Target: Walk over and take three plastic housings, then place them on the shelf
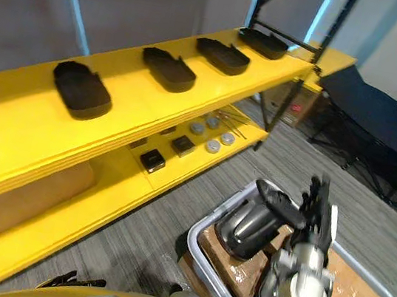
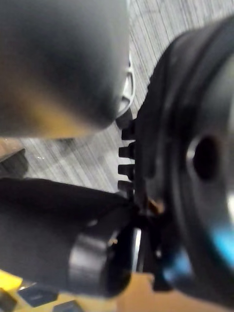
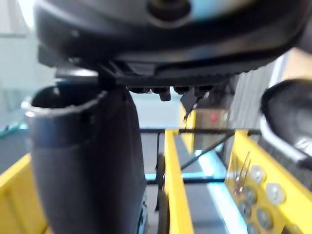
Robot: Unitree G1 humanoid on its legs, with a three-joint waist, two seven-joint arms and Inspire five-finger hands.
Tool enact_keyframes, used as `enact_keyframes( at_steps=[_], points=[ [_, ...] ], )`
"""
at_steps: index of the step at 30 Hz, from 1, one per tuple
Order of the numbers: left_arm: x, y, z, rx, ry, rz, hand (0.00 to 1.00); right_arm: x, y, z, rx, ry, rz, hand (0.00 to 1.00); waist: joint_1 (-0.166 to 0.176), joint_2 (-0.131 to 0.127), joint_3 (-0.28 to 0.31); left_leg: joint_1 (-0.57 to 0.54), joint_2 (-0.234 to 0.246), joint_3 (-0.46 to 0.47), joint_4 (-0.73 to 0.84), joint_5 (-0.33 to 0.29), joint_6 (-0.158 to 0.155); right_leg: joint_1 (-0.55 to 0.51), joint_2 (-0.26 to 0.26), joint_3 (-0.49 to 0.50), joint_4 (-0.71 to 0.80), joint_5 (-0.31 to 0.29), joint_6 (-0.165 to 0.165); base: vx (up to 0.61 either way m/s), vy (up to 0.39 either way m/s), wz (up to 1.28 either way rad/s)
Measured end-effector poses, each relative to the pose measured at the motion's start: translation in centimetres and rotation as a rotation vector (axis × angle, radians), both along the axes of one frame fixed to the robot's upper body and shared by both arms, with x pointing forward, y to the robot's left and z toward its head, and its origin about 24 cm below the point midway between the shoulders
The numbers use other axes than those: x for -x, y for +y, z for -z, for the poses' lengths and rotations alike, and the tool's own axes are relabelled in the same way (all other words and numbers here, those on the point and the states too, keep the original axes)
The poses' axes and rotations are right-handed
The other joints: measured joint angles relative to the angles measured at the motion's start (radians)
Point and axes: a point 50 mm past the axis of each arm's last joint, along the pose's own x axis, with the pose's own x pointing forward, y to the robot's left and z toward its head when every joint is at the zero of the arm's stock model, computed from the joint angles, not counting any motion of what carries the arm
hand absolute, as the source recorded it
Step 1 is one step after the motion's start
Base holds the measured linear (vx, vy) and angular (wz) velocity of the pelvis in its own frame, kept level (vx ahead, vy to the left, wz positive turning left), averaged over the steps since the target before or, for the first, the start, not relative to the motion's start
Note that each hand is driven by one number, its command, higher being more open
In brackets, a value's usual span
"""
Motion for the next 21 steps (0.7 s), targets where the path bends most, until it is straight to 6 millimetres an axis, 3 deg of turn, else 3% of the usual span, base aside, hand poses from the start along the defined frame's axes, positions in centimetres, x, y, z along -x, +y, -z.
enact_keyframes(
  at_steps=[5,8,11,12,13,14,15,18,21],
  points=[
    [-1.2,-1.6,-0.2,0.018,-0.039,0.059,1.00,3.6,0.8,0.4,-0.026,-0.023,0.070,1.00,-0.046,-0.002,0.002,0.034,-0.003,0.108,0.000,-0.022,-0.010,-0.030,0.000,0.056,-0.002,0.019,0.002,0.01,0.014,-0.58],
    [-1.8,-2.7,-0.2,0.039,-0.057,0.111,1.00,4.4,1.5,-0.2,-0.018,-0.050,0.054,1.00,-0.060,-0.002,0.002,0.047,0.001,0.128,0.000,-0.028,-0.018,-0.028,-0.001,0.055,-0.003,0.024,0.001,0.03,0.014,-0.26],
    [-2.8,-3.6,-0.4,0.051,-0.084,0.114,1.00,3.7,2.1,-0.3,-0.028,-0.084,0.029,1.00,-0.058,0.006,0.008,0.049,-0.007,0.120,0.006,-0.035,-0.016,-0.026,0.002,0.055,-0.006,0.028,0.005,0.04,0.004,-0.01],
    [-2.9,-3.8,-0.4,0.057,-0.088,0.115,1.00,3.3,2.5,-0.3,-0.043,-0.095,0.014,1.00,-0.053,0.003,0.009,0.046,-0.010,0.100,0.016,-0.045,-0.011,-0.028,0.005,0.058,-0.009,0.030,0.003,0.04,0.015,-0.24],
    [-3.5,-3.9,-0.7,0.054,-0.113,0.105,1.00,2.0,3.5,-0.5,-0.065,-0.127,-0.035,1.00,-0.034,0.004,0.019,0.020,-0.027,-0.031,0.079,-0.127,-0.007,-0.032,0.009,0.086,-0.007,0.033,0.002,0.01,0.029,-0.85],
    [-4.1,-3.8,-1.0,0.050,-0.155,0.061,1.00,0.1,4.7,-0.9,-0.075,-0.165,-0.120,1.00,0.006,0.005,0.039,-0.009,-0.068,-0.216,0.164,-0.221,0.029,-0.037,0.024,0.144,0.005,0.035,-0.005,0.02,0.073,-1.13],
    [-4.3,-3.7,-1.1,0.046,-0.169,0.038,1.00,-0.8,5.4,-1.0,-0.079,-0.179,-0.168,1.00,0.021,0.014,0.043,-0.024,-0.079,-0.276,0.209,-0.251,0.044,-0.038,0.034,0.168,0.006,0.039,-0.009,0.02,0.090,-1.16],
    [-5.3,-4.2,-1.6,0.044,-0.248,0.005,1.00,-4.5,7.8,-0.7,-0.083,-0.190,-0.287,1.00,0.066,0.046,0.066,-0.097,-0.080,-0.411,0.393,-0.339,0.074,-0.044,0.056,0.203,0.011,0.051,0.006,0.02,0.108,-0.43],
    [-6.2,-4.3,-2.1,0.054,-0.299,0.010,1.00,-6.0,8.6,-0.7,-0.079,-0.193,-0.263,1.00,0.112,0.046,0.084,-0.127,-0.086,-0.412,0.432,-0.372,0.080,-0.068,0.054,0.208,0.029,0.049,0.013,-0.04,0.116,-0.05]
  ],
)
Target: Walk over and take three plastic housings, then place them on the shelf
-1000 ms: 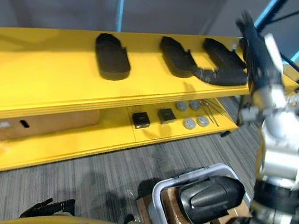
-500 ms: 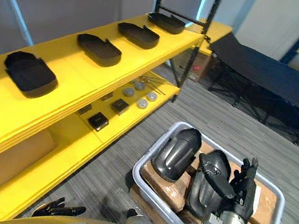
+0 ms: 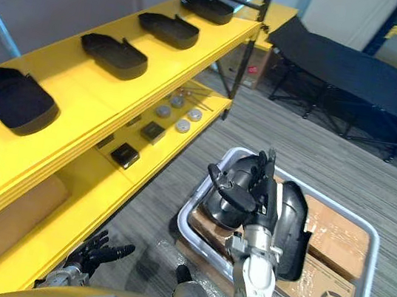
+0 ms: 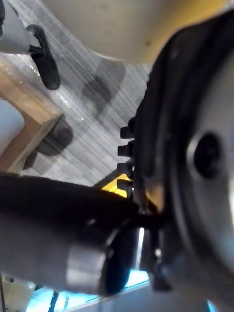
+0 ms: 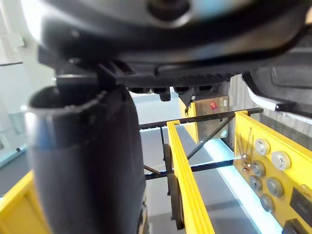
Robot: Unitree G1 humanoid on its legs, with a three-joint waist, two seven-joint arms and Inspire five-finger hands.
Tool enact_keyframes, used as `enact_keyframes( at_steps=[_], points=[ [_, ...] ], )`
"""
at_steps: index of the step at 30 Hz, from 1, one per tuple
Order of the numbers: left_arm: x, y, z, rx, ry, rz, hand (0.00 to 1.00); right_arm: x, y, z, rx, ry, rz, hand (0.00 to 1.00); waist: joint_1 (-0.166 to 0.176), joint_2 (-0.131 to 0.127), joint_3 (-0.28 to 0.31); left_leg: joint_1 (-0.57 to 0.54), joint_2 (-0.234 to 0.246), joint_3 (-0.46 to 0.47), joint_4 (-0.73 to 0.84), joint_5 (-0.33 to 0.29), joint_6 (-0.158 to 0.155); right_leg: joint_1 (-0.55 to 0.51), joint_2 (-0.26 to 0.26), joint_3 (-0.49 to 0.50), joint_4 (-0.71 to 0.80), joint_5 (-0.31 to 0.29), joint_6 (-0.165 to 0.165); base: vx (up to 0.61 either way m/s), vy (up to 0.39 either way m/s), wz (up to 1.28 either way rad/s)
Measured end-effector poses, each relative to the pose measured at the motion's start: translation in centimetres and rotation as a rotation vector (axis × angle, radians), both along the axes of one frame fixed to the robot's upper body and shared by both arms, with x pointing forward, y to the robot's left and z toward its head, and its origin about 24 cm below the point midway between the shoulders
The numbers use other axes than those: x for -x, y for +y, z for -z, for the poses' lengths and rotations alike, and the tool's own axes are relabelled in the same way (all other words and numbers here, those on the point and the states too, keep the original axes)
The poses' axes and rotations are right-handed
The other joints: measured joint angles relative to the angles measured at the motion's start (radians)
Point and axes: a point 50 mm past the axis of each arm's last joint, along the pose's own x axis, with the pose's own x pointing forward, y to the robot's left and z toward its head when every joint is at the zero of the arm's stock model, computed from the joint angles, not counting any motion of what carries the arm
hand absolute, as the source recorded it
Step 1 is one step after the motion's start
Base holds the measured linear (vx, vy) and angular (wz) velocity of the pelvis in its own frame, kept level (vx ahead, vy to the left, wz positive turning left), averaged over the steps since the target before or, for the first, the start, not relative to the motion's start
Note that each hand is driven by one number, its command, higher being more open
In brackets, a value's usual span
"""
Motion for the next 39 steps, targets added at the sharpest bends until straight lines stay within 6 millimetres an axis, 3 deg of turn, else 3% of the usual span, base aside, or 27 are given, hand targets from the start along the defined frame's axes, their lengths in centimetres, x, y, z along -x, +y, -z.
enact_keyframes(
  at_steps=[4,7,9,12,13,15,18,21,22,24,25,26,27,28,29,30,32,33,35,36,39],
  points=[
    [-0.9,0.2,-0.7,-0.018,-0.051,0.050,1.00,0.0,0.3,-0.2,-0.031,-0.008,0.041,1.00,-0.002,-0.020,0.047,-0.023,-0.003,-0.005,0.099,-0.046,0.017,-0.027,0.009,0.008,0.083,-0.021,0.010,-0.07,0.104,-0.15],
    [-1.6,0.1,-1.5,-0.006,-0.097,0.059,1.00,1.4,0.4,-0.1,-0.111,-0.011,0.067,1.00,0.000,-0.044,0.078,-0.018,0.000,0.064,0.150,-0.074,0.037,-0.054,0.006,-0.028,0.121,-0.014,0.018,-0.15,0.093,-0.62],
    [-1.8,0.1,-1.7,-0.012,-0.111,0.038,1.00,2.2,0.5,0.2,-0.150,-0.012,0.039,1.00,-0.007,-0.054,0.087,-0.016,0.005,0.117,0.145,-0.066,0.059,-0.058,-0.037,-0.113,0.115,-0.022,-0.027,-0.23,0.087,-0.76],
    [-1.7,0.6,-1.6,-0.028,-0.066,-0.001,1.00,0.8,1.9,-0.2,-0.167,-0.048,-0.049,1.00,0.019,-0.042,0.091,-0.013,0.060,0.211,0.123,-0.039,0.062,-0.138,-0.105,-0.316,0.378,-0.080,-0.088,-0.14,0.029,-0.77],
    [-1.7,0.9,-1.6,-0.033,-0.057,-0.006,1.00,0.4,2.4,-0.3,-0.169,-0.057,-0.066,1.00,0.026,-0.042,0.091,-0.015,0.075,0.219,0.120,-0.032,0.058,-0.140,-0.119,-0.336,0.435,-0.096,-0.106,-0.08,-0.105,-0.56],
    [-1.3,2.0,-1.5,-0.036,-0.029,-0.053,1.00,-1.9,4.7,-0.7,-0.145,-0.067,-0.131,1.00,0.055,-0.037,0.090,-0.037,0.147,0.234,0.131,-0.009,0.032,-0.129,-0.196,-0.385,0.634,-0.142,-0.160,-0.04,-0.154,-0.47],
    [-1.3,3.1,-1.6,-0.053,-0.038,-0.074,1.00,-3.1,7.2,-1.1,-0.078,-0.075,-0.205,1.00,0.095,-0.039,0.088,-0.084,0.229,0.234,0.148,0.021,-0.021,-0.098,-0.291,-0.389,0.682,-0.142,-0.168,-0.07,-0.309,-0.45],
    [-1.1,4.0,-1.9,-0.042,-0.064,-0.112,1.00,-3.0,8.0,-0.9,-0.042,-0.053,-0.255,1.00,0.111,-0.052,0.080,-0.125,0.296,0.223,0.195,0.046,-0.067,-0.059,-0.327,-0.386,0.555,-0.106,-0.115,-0.06,-0.438,-0.37],
    [-0.8,4.4,-2.0,-0.044,-0.077,-0.118,1.00,-2.7,7.8,-0.4,-0.043,-0.023,-0.263,1.00,0.111,-0.075,0.066,-0.129,0.303,0.213,0.204,0.061,-0.094,-0.035,-0.338,-0.439,0.488,-0.129,-0.048,-0.07,-0.535,-0.41],
    [-0.6,3.9,-1.6,-0.039,-0.060,-0.105,1.00,-2.2,6.1,0.6,-0.042,0.038,-0.267,1.00,0.103,-0.036,0.050,-0.128,0.346,0.190,0.145,0.130,-0.105,-0.006,-0.300,-0.542,0.411,-0.247,0.100,-0.04,-0.602,-0.58],
    [-0.5,3.7,-1.5,-0.044,-0.053,-0.095,1.00,-2.2,5.5,0.8,-0.031,0.051,-0.272,1.00,0.092,-0.026,0.049,-0.129,0.355,0.183,0.127,0.158,-0.099,-0.005,-0.286,-0.562,0.393,-0.262,0.102,0.01,-0.545,-0.45],
    [-0.3,3.4,-1.2,-0.058,-0.030,-0.071,1.00,-1.8,3.9,1.2,0.003,0.090,-0.262,1.00,0.055,0.005,0.052,-0.137,0.376,0.165,0.107,0.225,-0.053,0.008,-0.250,-0.580,0.359,-0.273,0.090,0.03,-0.493,-0.21],
    [0.0,3.5,-1.0,-0.073,-0.013,-0.054,1.00,-1.0,2.2,1.9,0.028,0.134,-0.228,1.00,0.030,-0.002,0.057,-0.137,0.379,0.173,0.113,0.301,-0.023,0.024,-0.243,-0.573,0.347,-0.277,0.074,0.02,-0.433,-0.17],
    [0.2,3.5,-0.9,-0.068,-0.004,-0.051,1.00,-0.5,1.2,2.1,0.038,0.151,-0.195,1.00,0.025,-0.006,0.060,-0.132,0.365,0.168,0.122,0.288,-0.039,0.036,-0.251,-0.559,0.341,-0.276,0.066,0.02,-0.252,-0.41],
    [0.2,3.1,-0.9,-0.050,-0.003,-0.030,1.00,0.3,-0.7,2.2,0.050,0.165,-0.126,1.00,0.027,-0.006,0.059,-0.111,0.301,0.160,0.134,0.212,-0.078,0.043,-0.263,-0.534,0.329,-0.274,0.055,0.01,-0.107,-0.51],
    [0.1,2.7,-0.9,-0.042,-0.010,-0.010,1.00,0.5,-1.4,2.1,0.051,0.160,-0.098,1.00,0.026,-0.006,0.058,-0.111,0.268,0.154,0.145,0.180,-0.079,0.043,-0.264,-0.522,0.320,-0.274,0.053,0.00,-0.056,-0.76],
    [-0.3,1.5,-1.1,-0.004,-0.047,0.065,1.00,0.7,-3.5,1.6,0.057,0.149,-0.030,1.00,0.025,0.001,0.055,-0.135,0.146,0.144,0.146,0.109,-0.044,0.024,-0.251,-0.486,0.307,-0.268,0.044,-0.03,0.025,-0.63],
    [-0.4,1.3,-1.2,0.008,-0.055,0.071,1.00,0.8,-3.8,1.5,0.062,0.148,-0.020,1.00,0.026,-0.003,0.053,-0.130,0.133,0.151,0.127,0.083,-0.027,0.012,-0.243,-0.481,0.309,-0.269,0.045,-0.03,0.061,-0.34],
    [-0.6,1.1,-1.3,0.040,-0.069,0.047,1.00,0.3,-3.7,1.1,0.083,0.133,-0.018,1.00,0.030,-0.016,0.049,-0.110,0.109,0.125,0.064,0.065,-0.062,-0.020,-0.248,-0.460,0.317,-0.265,0.052,-0.03,0.054,-0.25],
    [-1.1,1.1,-1.7,0.054,-0.095,0.033,1.00,-0.2,-3.2,0.9,0.056,0.118,-0.002,1.00,0.033,-0.045,0.063,-0.117,0.085,0.137,0.060,0.073,-0.052,-0.038,-0.261,-0.450,0.321,-0.250,0.071,-0.03,0.078,-0.19],
    [-1.6,0.9,-1.9,0.055,-0.116,0.044,1.00,-0.6,-2.5,1.2,0.028,0.148,0.006,1.00,0.056,-0.046,0.068,-0.121,0.076,0.141,0.075,0.069,-0.042,-0.028,-0.269,-0.455,0.278,-0.208,0.080,-0.02,0.103,-0.17]
  ],
)
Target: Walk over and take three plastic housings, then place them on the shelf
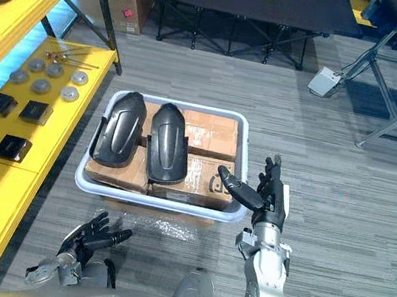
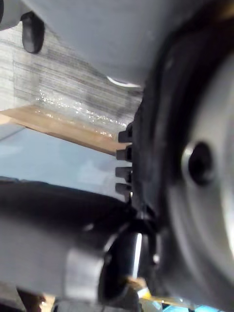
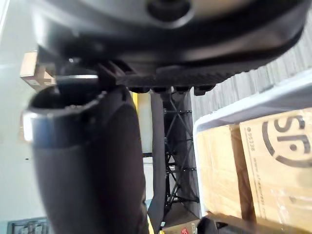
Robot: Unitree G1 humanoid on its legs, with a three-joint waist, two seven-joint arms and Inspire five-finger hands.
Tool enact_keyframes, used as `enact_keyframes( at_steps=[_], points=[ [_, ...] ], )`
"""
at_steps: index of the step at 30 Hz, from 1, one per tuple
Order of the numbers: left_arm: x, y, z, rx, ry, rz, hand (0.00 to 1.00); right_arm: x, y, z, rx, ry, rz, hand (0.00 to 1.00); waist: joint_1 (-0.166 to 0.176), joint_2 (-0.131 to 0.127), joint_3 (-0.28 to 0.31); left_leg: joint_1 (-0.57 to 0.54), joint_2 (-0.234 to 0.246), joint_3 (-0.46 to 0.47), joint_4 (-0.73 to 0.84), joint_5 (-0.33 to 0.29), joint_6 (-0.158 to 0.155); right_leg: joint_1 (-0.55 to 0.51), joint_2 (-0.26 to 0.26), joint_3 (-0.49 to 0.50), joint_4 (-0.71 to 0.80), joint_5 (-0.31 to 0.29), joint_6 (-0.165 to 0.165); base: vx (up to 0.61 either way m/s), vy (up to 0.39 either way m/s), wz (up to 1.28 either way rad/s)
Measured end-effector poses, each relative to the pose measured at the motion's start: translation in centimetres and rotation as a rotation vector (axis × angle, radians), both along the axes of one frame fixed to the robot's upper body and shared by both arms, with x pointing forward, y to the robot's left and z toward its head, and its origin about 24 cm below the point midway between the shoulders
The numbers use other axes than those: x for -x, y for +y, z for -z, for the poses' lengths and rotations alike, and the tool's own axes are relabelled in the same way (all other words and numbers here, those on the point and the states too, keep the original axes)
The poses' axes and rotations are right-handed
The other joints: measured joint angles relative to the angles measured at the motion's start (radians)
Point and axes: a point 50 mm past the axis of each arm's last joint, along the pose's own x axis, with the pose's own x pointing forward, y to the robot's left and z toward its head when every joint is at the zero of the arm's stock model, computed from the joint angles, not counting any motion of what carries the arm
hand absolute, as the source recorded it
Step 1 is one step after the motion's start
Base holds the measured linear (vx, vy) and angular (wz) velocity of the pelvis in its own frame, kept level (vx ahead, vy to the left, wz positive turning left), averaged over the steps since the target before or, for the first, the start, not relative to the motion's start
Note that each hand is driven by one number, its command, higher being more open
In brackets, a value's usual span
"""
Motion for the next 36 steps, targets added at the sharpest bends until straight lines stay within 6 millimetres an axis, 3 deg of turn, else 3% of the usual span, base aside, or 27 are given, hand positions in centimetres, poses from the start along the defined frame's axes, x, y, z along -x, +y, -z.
enact_keyframes(
  at_steps=[3,6,8,13,15,22,30,31,34,36],
  points=[
    [-0.5,0.1,-0.2,-0.005,-0.013,-0.010,1.00,-1.6,0.7,0.1,-0.004,0.020,-0.020,1.00,0.006,-0.004,0.021,-0.026,-0.020,-0.008,0.002,0.004,0.015,0.017,-0.012,-0.011,-0.064,0.046,0.014,-0.03,0.089,0.06],
    [-2.6,-0.2,-1.2,-0.006,-0.081,-0.004,1.00,-5.6,0.2,-0.3,0.032,0.054,0.025,1.00,0.029,-0.003,0.092,-0.078,-0.023,-0.035,0.021,0.014,0.031,0.021,-0.003,-0.032,-0.142,0.110,0.012,-0.12,0.046,0.13],
    [-4.3,-0.5,-2.2,-0.003,-0.157,0.000,1.00,-8.8,-0.6,-2.3,0.063,0.050,0.051,1.00,0.056,0.011,0.156,-0.123,-0.020,-0.058,0.046,0.017,0.037,0.023,0.008,-0.052,-0.195,0.157,0.009,-0.18,0.026,0.13],
    [-5.7,-1.1,-3.5,0.009,-0.240,-0.009,1.00,-13.0,-1.5,-6.5,0.099,0.003,0.113,1.00,0.089,0.027,0.218,-0.188,-0.029,-0.099,0.082,0.023,0.046,0.007,0.007,-0.082,-0.210,0.186,0.011,-0.13,0.031,0.18],
    [-6.2,-1.4,-3.8,0.023,-0.257,-0.003,1.00,-14.0,-2.4,-8.2,0.131,-0.010,0.156,1.00,0.115,0.036,0.232,-0.201,-0.035,-0.107,0.088,0.025,0.049,0.003,0.003,-0.088,-0.216,0.192,0.016,-0.05,0.033,0.17],
    [-7.0,-2.2,-4.3,0.067,-0.315,-0.007,1.00,-16.3,-4.7,-12.8,0.279,-0.019,0.198,1.00,0.140,0.084,0.277,-0.247,-0.063,-0.162,0.107,0.036,0.064,-0.008,-0.017,-0.146,-0.193,0.192,0.018,-0.01,0.015,0.18],
    [-7.8,-2.6,-4.5,0.095,-0.324,-0.011,1.00,-17.1,-6.7,-12.8,0.493,0.242,0.231,1.00,0.188,0.102,0.286,-0.273,-0.082,-0.208,0.123,0.041,0.065,-0.041,-0.043,-0.209,-0.103,0.146,0.013,-0.04,0.001,0.16],
    [-7.9,-2.7,-4.6,0.105,-0.328,-0.018,1.00,-17.1,-7.2,-12.9,0.545,0.273,0.243,0.00,0.193,0.107,0.289,-0.285,-0.084,-0.217,0.124,0.042,0.064,-0.049,-0.046,-0.217,-0.090,0.142,0.013,-0.08,0.003,0.13],
    [-7.8,-2.5,-4.4,0.112,-0.319,-0.046,1.00,-17.1,-7.8,-13.4,0.625,0.323,0.253,0.00,0.202,0.113,0.292,-0.300,-0.090,-0.228,0.124,0.048,0.062,-0.062,-0.052,-0.226,-0.076,0.139,0.011,-0.06,0.003,0.12],
    [-7.5,-2.1,-3.7,0.105,-0.280,-0.077,1.00,-17.0,-8.4,-13.8,0.778,0.395,0.241,0.00,0.210,0.114,0.292,-0.300,-0.092,-0.231,0.124,0.051,0.062,-0.062,-0.054,-0.229,-0.072,0.139,0.011,-0.04,-0.001,0.05]
  ],
)
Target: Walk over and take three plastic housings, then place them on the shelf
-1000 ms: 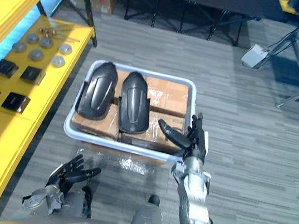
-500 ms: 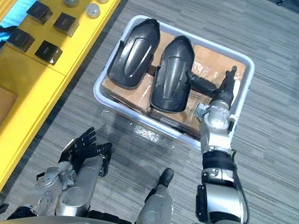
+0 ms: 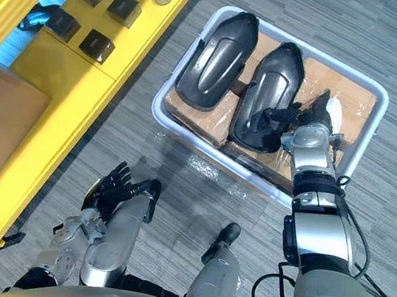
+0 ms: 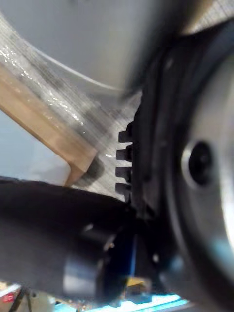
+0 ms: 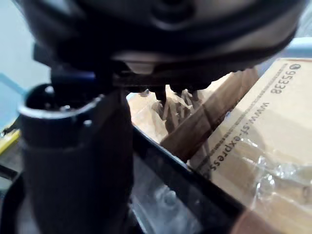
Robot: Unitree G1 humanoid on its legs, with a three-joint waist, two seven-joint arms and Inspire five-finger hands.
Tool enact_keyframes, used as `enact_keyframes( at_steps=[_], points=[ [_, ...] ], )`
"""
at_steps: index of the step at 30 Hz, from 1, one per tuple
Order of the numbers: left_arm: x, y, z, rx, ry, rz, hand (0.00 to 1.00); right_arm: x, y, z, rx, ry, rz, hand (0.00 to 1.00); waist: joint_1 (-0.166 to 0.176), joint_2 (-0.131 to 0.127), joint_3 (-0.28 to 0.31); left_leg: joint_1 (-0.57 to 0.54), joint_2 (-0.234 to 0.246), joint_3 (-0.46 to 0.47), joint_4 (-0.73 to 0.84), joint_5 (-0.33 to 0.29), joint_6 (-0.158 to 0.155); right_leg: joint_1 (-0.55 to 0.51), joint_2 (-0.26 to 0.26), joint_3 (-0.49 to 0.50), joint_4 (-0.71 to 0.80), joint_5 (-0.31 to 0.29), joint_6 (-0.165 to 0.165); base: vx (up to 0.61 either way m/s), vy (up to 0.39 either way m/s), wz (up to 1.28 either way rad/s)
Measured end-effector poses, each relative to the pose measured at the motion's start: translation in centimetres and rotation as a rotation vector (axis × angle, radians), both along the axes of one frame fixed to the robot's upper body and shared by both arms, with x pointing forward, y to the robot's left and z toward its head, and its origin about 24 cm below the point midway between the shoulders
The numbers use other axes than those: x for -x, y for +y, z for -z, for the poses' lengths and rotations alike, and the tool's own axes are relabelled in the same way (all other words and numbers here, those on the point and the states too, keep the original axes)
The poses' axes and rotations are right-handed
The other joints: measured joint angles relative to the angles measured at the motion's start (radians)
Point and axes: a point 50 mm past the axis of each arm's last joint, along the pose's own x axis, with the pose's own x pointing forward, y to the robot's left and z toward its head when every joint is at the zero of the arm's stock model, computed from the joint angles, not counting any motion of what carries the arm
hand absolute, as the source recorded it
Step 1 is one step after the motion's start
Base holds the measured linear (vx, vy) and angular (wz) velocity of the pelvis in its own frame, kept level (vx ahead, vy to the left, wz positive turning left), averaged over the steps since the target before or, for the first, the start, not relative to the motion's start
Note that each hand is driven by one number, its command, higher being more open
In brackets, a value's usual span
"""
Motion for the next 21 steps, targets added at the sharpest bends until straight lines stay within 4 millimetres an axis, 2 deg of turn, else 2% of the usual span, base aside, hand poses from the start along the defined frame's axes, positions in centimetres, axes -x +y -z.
enact_keyframes(
  at_steps=[3,6,11,15,16,21],
  points=[
    [0.7,0.5,1.0,-0.027,0.067,0.004,1.00,0.3,-1.2,-1.0,0.162,0.083,0.004,0.00,0.004,0.002,0.000,-0.007,-0.001,-0.003,-0.002,0.004,0.000,-0.008,-0.002,-0.003,0.007,-0.002,-0.002,-0.04,-0.005,0.04],
    [0.7,0.3,1.2,-0.007,0.081,0.000,1.00,0.5,-2.2,-2.1,0.301,0.149,0.046,0.00,0.011,0.015,0.002,-0.014,-0.003,-0.012,-0.012,0.012,-0.005,-0.013,-0.003,-0.015,0.010,-0.004,-0.004,-0.04,-0.018,0.09],
    [0.5,0.1,1.1,-0.033,0.088,0.009,1.00,0.7,-2.8,-2.5,0.375,0.189,0.098,0.00,0.023,0.019,0.001,-0.012,-0.005,-0.017,-0.041,0.039,-0.008,-0.021,-0.004,-0.024,0.010,-0.007,-0.008,0.00,-0.033,0.04],
    [0.7,0.2,1.3,-0.050,0.103,0.000,1.00,0.5,-2.3,-2.4,0.383,0.124,0.108,0.00,0.016,0.031,-0.003,-0.011,-0.005,-0.016,-0.047,0.044,-0.010,-0.029,-0.007,-0.023,0.024,-0.015,-0.010,-0.01,-0.006,0.01],
    [0.7,0.1,1.4,-0.054,0.108,-0.005,1.00,0.6,-2.3,-1.8,0.407,0.105,0.116,0.00,0.014,0.035,-0.005,-0.010,-0.005,-0.018,-0.054,0.049,-0.011,-0.031,-0.012,-0.023,0.036,-0.020,-0.011,-0.02,-0.023,0.05],
    [0.7,0.2,1.4,-0.058,0.101,-0.017,1.00,0.8,-2.2,-0.9,0.457,0.065,0.090,0.00,0.010,0.037,-0.005,-0.001,-0.004,-0.018,-0.071,0.061,-0.015,-0.042,-0.014,-0.022,0.053,-0.028,-0.018,-0.03,-0.014,0.01]
  ],
)
